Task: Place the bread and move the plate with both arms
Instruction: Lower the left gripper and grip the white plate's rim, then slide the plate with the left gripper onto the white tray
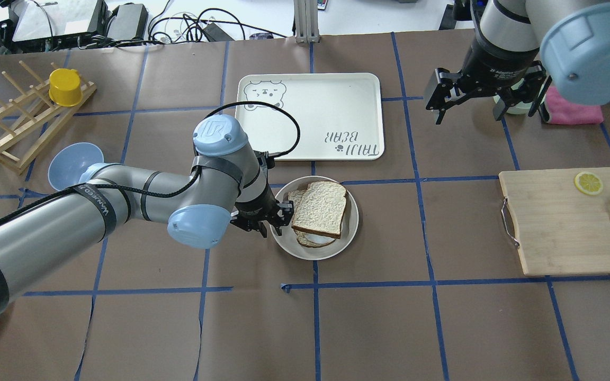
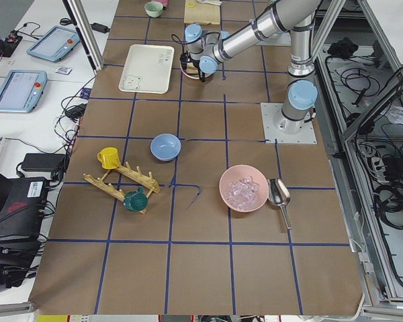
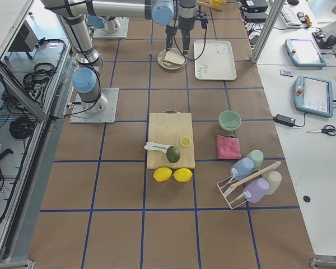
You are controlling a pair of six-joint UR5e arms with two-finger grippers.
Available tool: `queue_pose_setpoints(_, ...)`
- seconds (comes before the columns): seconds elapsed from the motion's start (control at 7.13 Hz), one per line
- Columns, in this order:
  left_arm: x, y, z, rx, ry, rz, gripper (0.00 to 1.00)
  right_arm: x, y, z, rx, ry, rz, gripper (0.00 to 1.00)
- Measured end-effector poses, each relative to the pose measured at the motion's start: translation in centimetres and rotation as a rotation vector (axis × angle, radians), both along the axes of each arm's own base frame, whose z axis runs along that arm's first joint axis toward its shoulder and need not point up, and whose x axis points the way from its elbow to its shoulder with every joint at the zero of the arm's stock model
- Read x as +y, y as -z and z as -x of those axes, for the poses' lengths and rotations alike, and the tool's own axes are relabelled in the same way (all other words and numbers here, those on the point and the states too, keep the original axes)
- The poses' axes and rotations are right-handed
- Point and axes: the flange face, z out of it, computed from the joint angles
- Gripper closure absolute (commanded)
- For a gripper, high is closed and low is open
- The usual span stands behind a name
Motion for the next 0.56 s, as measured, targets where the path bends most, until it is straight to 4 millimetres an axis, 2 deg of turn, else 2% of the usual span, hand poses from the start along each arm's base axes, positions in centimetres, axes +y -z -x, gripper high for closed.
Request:
queue_pose_setpoints(0.28, -0.1, -0.4, 0.0, 0.007, -0.001, 0.008, 1.00, 0.0, 0.0, 0.0, 0.002, 0.001, 0.000, 0.00)
queue_pose_setpoints(0.56, -0.5, -1.9, -0.2, 0.016, -0.007, 0.042, 1.00, 0.0, 0.0, 0.0, 0.003, 0.001, 0.000, 0.00)
